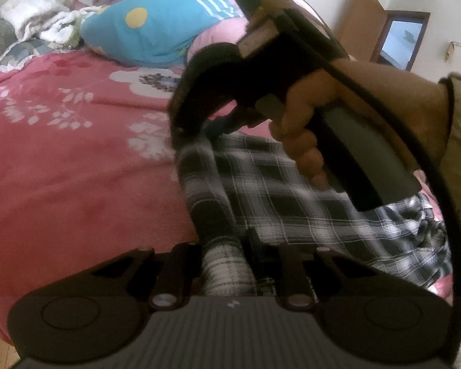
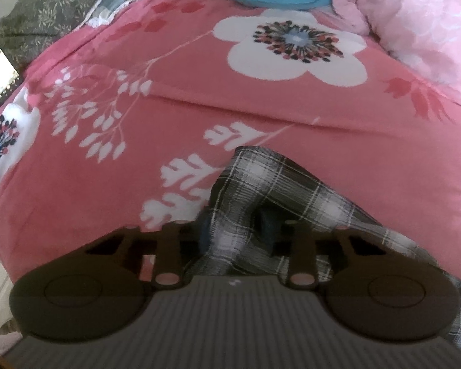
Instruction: Fold clothes
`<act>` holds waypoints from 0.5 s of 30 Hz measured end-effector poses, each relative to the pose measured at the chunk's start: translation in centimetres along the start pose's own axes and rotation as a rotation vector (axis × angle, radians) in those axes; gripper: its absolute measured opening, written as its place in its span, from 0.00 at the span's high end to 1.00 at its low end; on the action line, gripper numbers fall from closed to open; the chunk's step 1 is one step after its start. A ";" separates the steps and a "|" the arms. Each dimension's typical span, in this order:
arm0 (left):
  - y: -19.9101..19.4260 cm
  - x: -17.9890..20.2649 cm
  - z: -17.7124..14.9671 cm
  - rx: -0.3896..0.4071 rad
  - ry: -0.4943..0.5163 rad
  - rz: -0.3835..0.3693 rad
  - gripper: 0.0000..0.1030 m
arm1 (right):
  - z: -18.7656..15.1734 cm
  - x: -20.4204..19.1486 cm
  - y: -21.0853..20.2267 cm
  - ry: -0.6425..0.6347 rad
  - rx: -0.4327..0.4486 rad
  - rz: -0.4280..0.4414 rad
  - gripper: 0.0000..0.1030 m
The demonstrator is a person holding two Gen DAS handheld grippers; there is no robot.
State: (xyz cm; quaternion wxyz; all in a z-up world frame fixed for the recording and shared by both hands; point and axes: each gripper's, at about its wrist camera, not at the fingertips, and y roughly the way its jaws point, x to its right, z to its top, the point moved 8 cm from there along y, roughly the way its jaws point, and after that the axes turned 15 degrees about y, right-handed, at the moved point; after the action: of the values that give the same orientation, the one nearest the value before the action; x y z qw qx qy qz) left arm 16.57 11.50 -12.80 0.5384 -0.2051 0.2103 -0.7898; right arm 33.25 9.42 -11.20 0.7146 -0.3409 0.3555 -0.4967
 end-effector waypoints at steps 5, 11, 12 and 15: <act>-0.6 0.1 0.1 0.029 0.000 -0.002 0.90 | 0.0 0.9 -1.0 0.030 0.024 0.057 0.89; -1.5 0.9 0.6 0.073 -0.007 -0.034 0.91 | 0.6 2.1 -3.6 0.095 0.076 0.168 0.91; -1.6 1.0 0.7 0.080 -0.012 -0.043 0.91 | 0.7 2.4 -4.1 0.103 0.085 0.187 0.91; -2.1 1.8 1.5 0.105 -0.019 -0.064 0.92 | 1.1 3.5 -6.1 0.128 0.115 0.246 0.91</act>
State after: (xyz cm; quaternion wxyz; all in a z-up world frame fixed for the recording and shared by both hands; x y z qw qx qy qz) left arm 15.19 10.31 -10.26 0.5250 -0.1907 0.1566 -0.8145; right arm 32.20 4.53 -6.10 0.7643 -0.2211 0.4103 -0.4456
